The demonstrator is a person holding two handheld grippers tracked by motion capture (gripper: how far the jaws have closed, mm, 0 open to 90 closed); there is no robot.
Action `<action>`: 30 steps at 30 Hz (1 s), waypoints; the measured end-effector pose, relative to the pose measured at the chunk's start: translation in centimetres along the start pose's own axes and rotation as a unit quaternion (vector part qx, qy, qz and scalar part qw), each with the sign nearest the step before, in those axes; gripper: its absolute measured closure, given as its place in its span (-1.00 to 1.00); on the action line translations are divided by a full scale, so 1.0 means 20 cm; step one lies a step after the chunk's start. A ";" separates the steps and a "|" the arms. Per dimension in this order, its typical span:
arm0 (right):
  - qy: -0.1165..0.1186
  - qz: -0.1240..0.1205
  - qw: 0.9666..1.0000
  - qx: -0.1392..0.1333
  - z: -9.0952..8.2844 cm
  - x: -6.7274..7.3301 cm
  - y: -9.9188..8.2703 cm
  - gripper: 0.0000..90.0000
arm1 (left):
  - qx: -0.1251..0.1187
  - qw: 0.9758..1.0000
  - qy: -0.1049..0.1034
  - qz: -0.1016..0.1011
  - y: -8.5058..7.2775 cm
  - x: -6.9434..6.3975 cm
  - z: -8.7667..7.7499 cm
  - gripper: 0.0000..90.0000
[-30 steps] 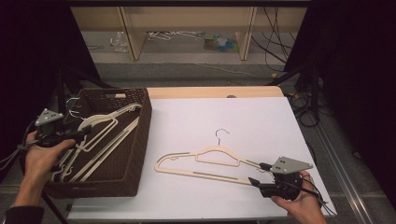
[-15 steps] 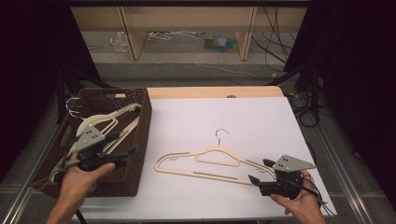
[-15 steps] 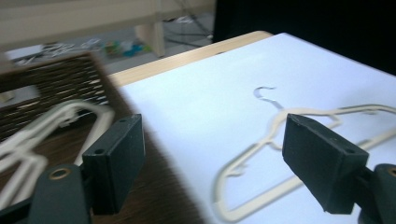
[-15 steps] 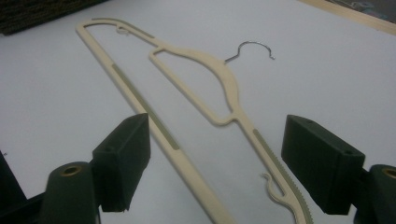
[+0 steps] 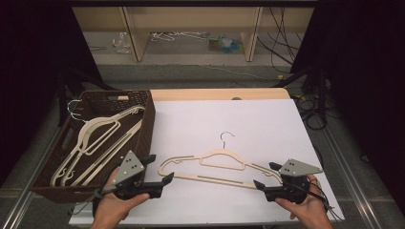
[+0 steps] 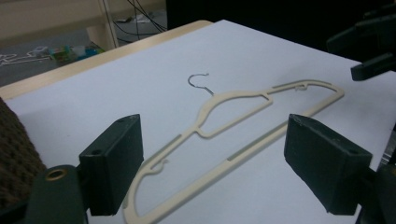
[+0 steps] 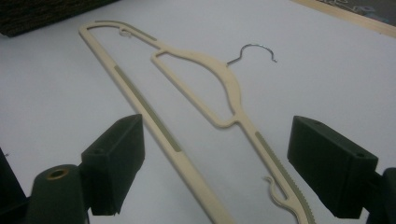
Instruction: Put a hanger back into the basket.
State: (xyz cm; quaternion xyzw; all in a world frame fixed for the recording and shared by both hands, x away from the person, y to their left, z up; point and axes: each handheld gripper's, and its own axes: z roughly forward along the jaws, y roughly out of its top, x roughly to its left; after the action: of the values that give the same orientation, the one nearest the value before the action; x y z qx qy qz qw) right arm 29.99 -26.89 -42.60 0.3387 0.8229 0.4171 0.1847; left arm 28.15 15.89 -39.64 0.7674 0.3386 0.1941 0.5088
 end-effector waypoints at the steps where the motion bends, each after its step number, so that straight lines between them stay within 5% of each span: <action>1: -0.001 0.006 1.000 0.002 0.00 0.00 0.00 -0.55 | 0.003 1.000 -0.002 0.002 -0.01 -0.01 0.01 -0.57; 13: 0.015 0.000 1.000 0.020 0.09 -0.07 -0.01 -0.55 | 0.020 0.999 -0.020 0.026 -0.13 -0.09 0.06 -0.57; 20: 0.020 -0.010 0.998 0.067 0.24 -0.18 0.01 -0.40 | 0.029 0.999 -0.029 0.031 -0.15 -0.10 0.09 -0.57; 30: 0.034 -0.030 0.990 0.132 0.40 -0.28 0.02 -0.15 | 0.029 0.998 -0.029 0.037 -0.16 -0.10 0.09 -0.57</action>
State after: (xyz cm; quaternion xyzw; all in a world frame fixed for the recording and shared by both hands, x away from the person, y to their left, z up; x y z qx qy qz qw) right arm 38.78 -26.10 -46.84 0.3210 0.8865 0.3100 0.1224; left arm 26.89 14.14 -43.30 0.7994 0.3003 0.1802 0.4881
